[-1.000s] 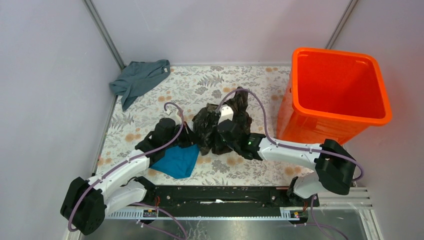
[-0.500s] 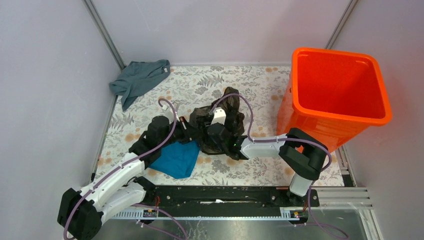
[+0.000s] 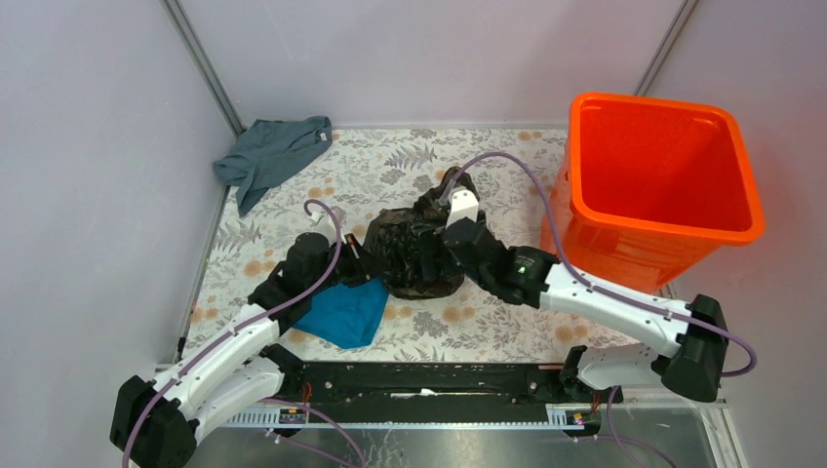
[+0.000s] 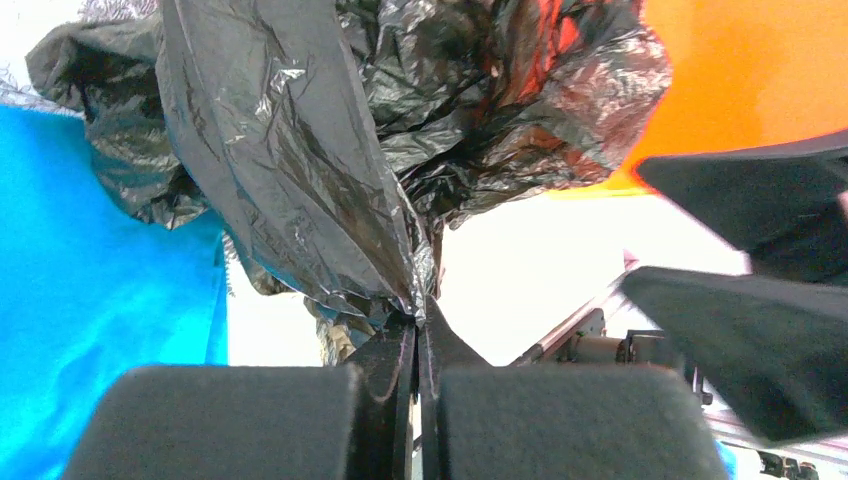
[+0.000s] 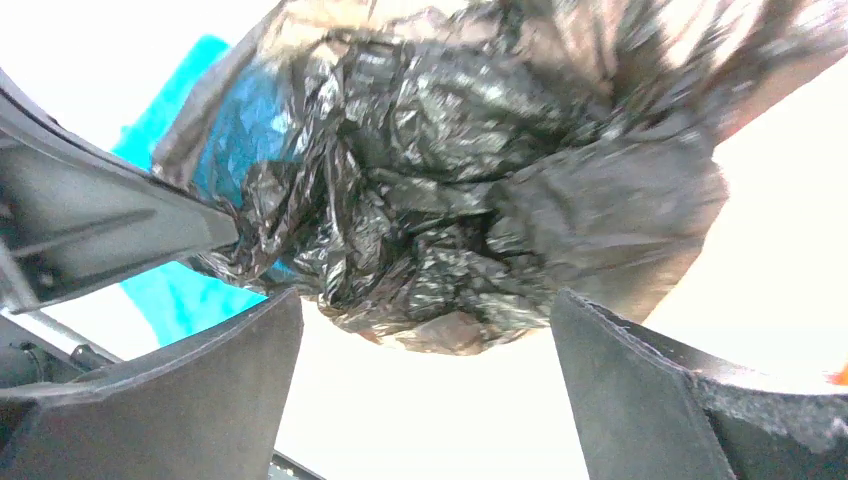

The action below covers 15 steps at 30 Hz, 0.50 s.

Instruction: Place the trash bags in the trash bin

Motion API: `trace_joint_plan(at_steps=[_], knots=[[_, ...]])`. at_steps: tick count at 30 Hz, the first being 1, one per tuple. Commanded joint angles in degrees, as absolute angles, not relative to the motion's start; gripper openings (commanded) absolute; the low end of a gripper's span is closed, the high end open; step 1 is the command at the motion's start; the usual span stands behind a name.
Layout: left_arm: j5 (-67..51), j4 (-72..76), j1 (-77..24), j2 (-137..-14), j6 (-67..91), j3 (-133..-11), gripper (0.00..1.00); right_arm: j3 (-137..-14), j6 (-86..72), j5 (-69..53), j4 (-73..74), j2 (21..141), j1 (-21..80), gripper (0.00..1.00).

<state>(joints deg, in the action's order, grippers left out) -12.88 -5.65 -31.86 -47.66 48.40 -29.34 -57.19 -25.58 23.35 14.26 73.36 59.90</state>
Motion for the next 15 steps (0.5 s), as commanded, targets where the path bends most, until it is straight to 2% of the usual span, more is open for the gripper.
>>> trace_joint_plan(at_steps=[1,4,6,9,15], knots=[[-12.4,-5.2,-31.6,-46.5,47.6,-27.8,0.0,-67.0,-18.4,31.6,28.6,70.6,59.9,1.0],[-13.3,-4.9,-31.6,-46.5,47.8,-27.1,0.0,-73.9,-13.0,41.0,31.5,75.0,59.0,1.0],[-13.9,-4.7,-31.6,-46.5,47.7,-26.7,0.0,-79.4,-11.0,43.1,34.0,79.8,55.6,1.0],[-14.0,-5.2,-31.6,-46.3,47.2,-26.7,0.0,-87.7,-11.2,41.6,39.0,87.9,49.1,1.0],[-14.5,-4.0,-31.6,-46.2,47.6,-26.2,0.0,-96.8,-11.4,36.1,40.8,100.4,40.2,1.0]])
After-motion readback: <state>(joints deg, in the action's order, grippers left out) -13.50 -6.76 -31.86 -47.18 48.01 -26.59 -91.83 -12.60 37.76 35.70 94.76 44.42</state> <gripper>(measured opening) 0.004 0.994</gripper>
